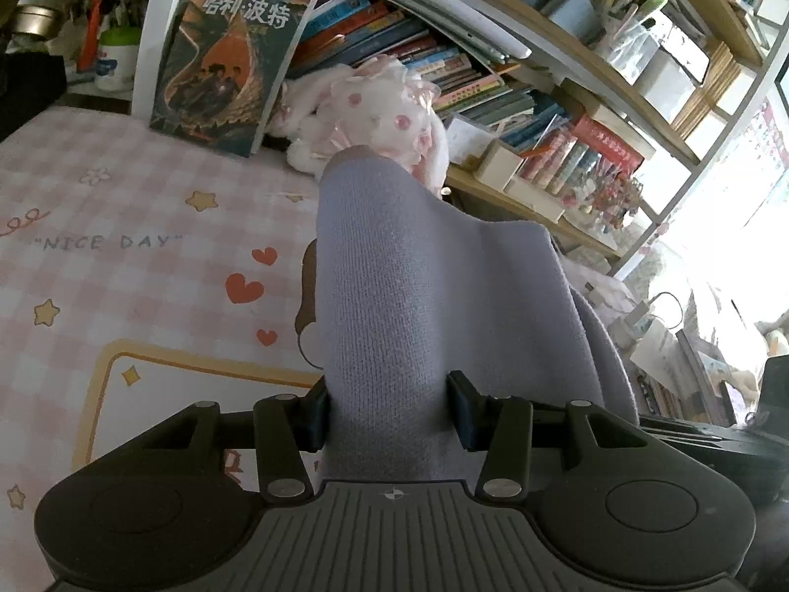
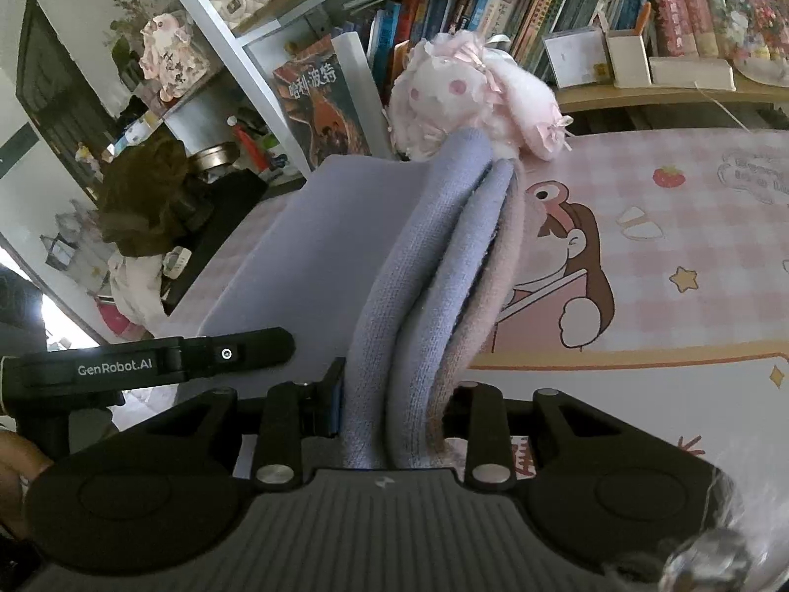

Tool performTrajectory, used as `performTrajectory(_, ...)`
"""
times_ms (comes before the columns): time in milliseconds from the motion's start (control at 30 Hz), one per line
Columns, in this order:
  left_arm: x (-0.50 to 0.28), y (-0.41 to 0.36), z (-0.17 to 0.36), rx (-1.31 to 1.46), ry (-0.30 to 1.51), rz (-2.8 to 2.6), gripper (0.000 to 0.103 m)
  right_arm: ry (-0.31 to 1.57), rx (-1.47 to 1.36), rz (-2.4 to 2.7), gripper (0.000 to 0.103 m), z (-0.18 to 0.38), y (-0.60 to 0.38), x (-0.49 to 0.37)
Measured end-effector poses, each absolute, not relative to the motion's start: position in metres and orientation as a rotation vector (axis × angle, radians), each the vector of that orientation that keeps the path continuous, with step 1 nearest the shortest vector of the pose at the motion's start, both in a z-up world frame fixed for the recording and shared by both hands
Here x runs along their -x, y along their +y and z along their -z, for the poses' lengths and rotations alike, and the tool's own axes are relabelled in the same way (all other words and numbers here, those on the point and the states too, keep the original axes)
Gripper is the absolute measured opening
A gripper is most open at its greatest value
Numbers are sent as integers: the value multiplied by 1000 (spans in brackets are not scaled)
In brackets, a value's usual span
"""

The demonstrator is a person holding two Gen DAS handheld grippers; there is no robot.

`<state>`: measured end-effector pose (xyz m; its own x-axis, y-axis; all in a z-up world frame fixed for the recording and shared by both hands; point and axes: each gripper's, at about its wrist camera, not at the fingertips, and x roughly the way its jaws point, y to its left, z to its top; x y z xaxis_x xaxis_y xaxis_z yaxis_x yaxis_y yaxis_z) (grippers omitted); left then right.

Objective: Fold clothes

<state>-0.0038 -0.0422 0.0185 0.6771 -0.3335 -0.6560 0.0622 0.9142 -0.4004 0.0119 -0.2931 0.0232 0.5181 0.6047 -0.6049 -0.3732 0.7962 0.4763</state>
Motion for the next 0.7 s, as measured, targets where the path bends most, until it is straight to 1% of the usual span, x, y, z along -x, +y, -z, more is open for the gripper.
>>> performTrajectory(333, 12, -63, -21, 353, 803, 210, 47, 843, -327, -625, 29, -22, -316, -8)
performTrajectory(700, 3, -82, -22, 313, 810, 284, 47, 826, -364, -562, 29, -21, -338, 1)
